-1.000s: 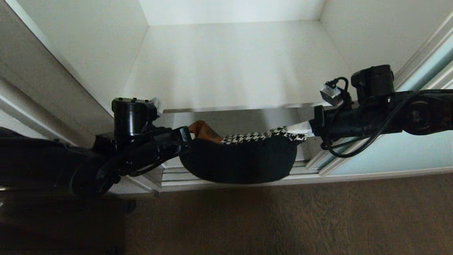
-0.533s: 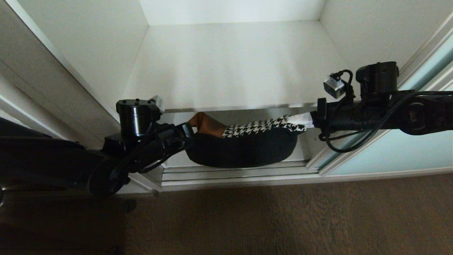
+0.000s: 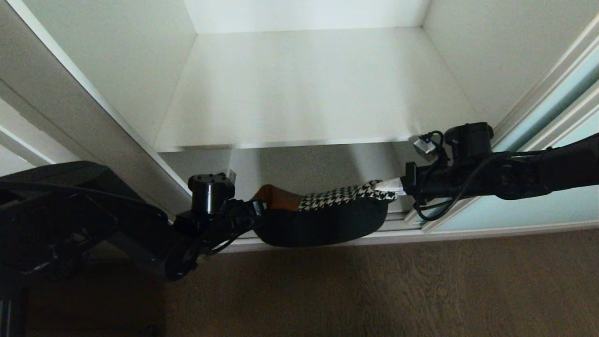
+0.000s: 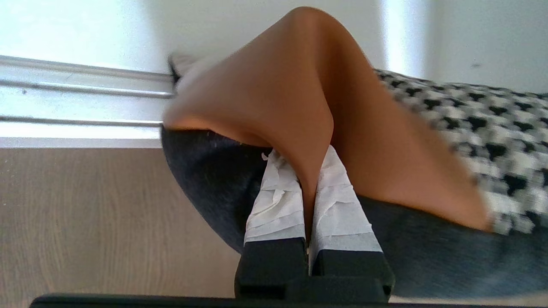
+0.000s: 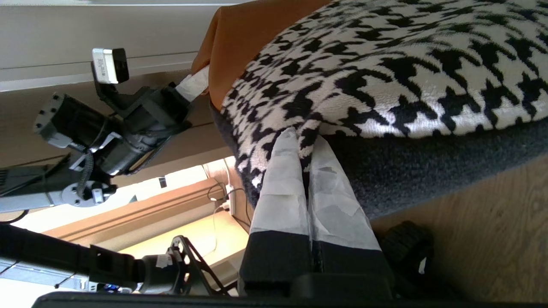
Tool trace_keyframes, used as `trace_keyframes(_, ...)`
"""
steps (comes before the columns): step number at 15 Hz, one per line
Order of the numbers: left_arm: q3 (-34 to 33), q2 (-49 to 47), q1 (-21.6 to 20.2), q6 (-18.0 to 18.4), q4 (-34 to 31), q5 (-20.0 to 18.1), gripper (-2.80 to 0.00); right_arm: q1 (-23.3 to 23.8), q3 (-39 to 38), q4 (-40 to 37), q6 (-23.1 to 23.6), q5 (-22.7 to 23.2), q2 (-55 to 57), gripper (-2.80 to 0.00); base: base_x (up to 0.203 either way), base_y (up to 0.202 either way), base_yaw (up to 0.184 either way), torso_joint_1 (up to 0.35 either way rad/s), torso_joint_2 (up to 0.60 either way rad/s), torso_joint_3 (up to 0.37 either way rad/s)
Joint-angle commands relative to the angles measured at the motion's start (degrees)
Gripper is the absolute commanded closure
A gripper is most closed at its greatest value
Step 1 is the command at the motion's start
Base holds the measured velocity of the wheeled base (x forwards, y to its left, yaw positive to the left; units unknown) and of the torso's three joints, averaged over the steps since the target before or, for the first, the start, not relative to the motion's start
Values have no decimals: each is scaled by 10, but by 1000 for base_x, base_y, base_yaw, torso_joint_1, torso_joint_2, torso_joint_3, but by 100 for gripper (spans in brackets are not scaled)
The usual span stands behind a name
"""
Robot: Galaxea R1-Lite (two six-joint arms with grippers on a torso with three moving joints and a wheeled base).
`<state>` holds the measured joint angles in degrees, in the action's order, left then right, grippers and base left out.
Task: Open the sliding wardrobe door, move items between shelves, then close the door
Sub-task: Place the pillow on the lower shelf
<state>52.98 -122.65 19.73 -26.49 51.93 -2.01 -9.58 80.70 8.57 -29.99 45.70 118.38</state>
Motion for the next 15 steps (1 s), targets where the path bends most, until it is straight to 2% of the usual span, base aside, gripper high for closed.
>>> trace_keyframes(1, 7, -32, -4, -1, 0, 0, 0, 2, 4, 4, -2, 4, 21, 0, 0, 0, 0, 0, 0, 0)
trace_keyframes(4, 15, -23, -4, -2, 3, -1, 0, 2, 7, 15, -7, 6, 12, 0, 0, 0, 0, 0, 0, 0)
trace_keyframes(6, 19, 16, -4, -2, 1, -1, 0, 2, 10, 17, -8, 8, -14, 0, 0, 0, 0, 0, 0, 0)
trace_keyframes(10, 93, 85, -4, -2, -39, 0, 0, 2, 59, 26, -12, 25, -47, 0, 0, 0, 0, 0, 0, 0)
trace_keyframes(13, 116, 142, -6, 1, -56, 1, 0, 14, 48, 35, -12, 80, -91, 0, 0, 0, 0, 0, 0, 0)
trace_keyframes(15, 88, 136, -12, 4, -52, 0, 0, 23, 20, 49, -10, 94, -79, 0, 0, 0, 0, 0, 0, 0)
